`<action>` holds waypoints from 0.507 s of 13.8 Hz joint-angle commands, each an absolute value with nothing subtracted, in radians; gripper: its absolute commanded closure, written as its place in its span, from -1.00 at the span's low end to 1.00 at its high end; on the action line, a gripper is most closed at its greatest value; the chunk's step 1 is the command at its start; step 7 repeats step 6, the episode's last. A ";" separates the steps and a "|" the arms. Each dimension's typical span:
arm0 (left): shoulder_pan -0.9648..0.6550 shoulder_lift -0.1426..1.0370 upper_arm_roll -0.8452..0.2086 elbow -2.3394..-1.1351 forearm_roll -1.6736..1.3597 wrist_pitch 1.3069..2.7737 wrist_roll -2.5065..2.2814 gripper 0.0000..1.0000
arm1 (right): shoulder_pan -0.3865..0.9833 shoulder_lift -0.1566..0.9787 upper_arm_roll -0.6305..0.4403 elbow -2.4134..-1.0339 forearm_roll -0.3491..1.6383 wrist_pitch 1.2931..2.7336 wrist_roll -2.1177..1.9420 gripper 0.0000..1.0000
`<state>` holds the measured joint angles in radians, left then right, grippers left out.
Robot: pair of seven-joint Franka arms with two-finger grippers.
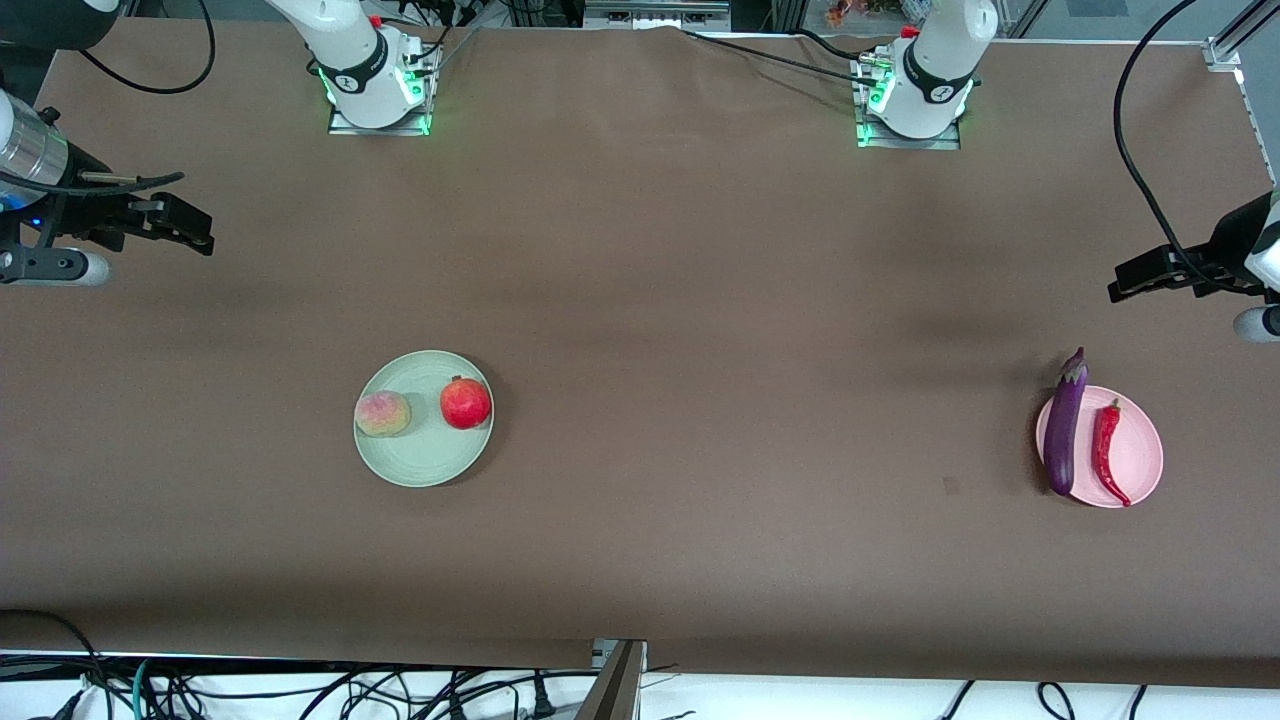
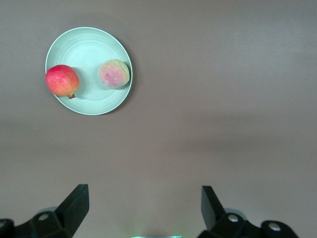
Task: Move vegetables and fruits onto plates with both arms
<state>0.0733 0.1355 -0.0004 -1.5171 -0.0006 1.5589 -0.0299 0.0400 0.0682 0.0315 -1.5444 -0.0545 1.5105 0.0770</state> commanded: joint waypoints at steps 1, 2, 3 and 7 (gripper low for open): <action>0.074 0.155 -0.005 -1.483 0.025 1.551 -0.021 -1.00 | 0.023 0.075 0.046 -1.525 -0.061 1.511 0.061 -1.00; 0.074 0.155 -0.005 -1.483 0.025 1.551 -0.021 -1.00 | 0.025 0.077 0.048 -1.523 -0.060 1.511 0.061 -1.00; 0.074 0.153 -0.005 -1.483 0.022 1.549 -0.021 -1.00 | 0.025 0.077 0.048 -1.523 -0.057 1.512 0.061 -1.00; 0.072 0.153 -0.005 -1.482 0.025 1.549 -0.021 -1.00 | 0.023 0.080 0.048 -1.525 -0.055 1.509 0.063 -1.00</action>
